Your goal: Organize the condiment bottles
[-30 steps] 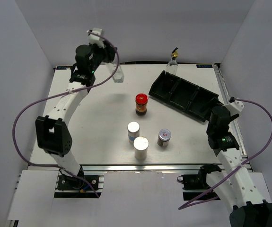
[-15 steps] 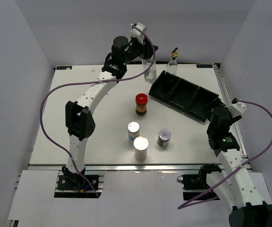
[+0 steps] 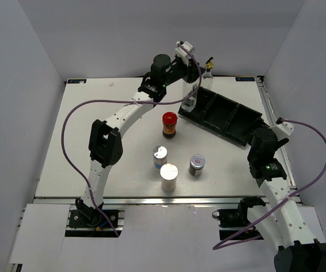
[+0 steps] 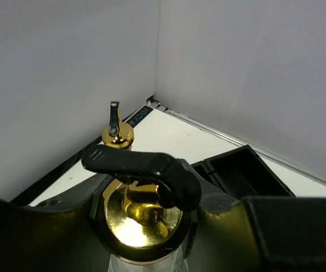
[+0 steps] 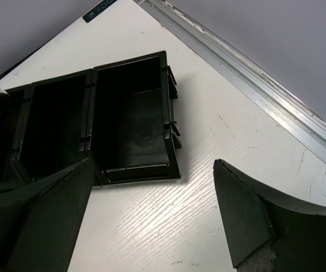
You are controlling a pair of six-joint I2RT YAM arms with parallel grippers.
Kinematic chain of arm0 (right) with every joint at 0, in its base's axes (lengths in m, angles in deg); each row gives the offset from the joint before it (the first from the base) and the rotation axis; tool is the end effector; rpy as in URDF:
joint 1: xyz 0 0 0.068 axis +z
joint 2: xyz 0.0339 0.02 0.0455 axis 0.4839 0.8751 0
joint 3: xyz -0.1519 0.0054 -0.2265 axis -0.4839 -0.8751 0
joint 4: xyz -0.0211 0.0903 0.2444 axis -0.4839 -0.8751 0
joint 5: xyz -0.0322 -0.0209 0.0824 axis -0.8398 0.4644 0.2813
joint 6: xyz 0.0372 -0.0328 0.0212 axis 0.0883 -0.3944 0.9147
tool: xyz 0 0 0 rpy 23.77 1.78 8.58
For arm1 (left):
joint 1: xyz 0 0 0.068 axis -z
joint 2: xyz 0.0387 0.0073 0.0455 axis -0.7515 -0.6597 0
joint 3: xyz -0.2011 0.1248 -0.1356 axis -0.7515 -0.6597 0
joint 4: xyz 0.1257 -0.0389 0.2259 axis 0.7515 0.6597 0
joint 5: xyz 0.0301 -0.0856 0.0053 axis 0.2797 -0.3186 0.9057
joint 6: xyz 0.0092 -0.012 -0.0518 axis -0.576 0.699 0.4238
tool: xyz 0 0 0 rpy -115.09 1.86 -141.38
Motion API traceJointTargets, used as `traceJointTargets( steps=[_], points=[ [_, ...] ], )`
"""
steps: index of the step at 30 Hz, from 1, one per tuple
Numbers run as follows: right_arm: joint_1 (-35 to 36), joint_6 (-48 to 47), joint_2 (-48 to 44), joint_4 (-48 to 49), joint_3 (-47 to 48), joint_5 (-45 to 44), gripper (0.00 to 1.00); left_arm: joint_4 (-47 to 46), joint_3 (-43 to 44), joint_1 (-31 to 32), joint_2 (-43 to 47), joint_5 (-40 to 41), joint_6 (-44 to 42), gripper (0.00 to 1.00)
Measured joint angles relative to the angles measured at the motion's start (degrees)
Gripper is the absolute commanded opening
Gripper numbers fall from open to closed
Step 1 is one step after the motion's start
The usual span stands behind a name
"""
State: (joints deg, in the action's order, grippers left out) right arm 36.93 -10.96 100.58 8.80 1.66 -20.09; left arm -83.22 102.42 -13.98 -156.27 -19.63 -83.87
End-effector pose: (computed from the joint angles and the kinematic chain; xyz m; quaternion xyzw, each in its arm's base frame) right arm 0.1727 0.0024 0.2829 0.3267 0.7109 -0.0671 0.6192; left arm 0.4268 -0.3116 0.3794 0.3111 0.6069 -0.3535 0.6402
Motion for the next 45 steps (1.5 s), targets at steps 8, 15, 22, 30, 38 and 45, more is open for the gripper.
traceJointTargets(
  steps=[8,15,22,30,38,45],
  points=[
    [-0.1,-0.5,0.1,0.0,-0.2,-0.1,0.89,-4.3,0.7,0.0,-6.7,-1.8,1.0,0.00],
    [-0.5,-0.7,0.1,0.1,-0.3,0.0,0.89,-8.9,1.7,0.5,-9.5,-2.1,1.8,0.00],
    [-0.5,-0.9,0.2,0.3,-0.3,0.4,0.89,-13.3,4.3,1.0,-11.1,-2.3,1.6,0.00],
    [-0.7,-1.2,0.2,0.5,-0.4,0.7,0.89,-14.9,6.0,1.0,-16.0,-2.3,0.2,0.00],
    [-0.8,-1.6,0.7,0.9,-0.8,1.7,0.89,-14.4,5.5,1.0,-17.8,-1.3,-1.0,0.45],
    [-0.8,-2.2,1.9,1.0,-0.8,3.2,0.89,-18.0,3.5,1.0,-17.4,0.0,-1.3,0.98]
  ],
)
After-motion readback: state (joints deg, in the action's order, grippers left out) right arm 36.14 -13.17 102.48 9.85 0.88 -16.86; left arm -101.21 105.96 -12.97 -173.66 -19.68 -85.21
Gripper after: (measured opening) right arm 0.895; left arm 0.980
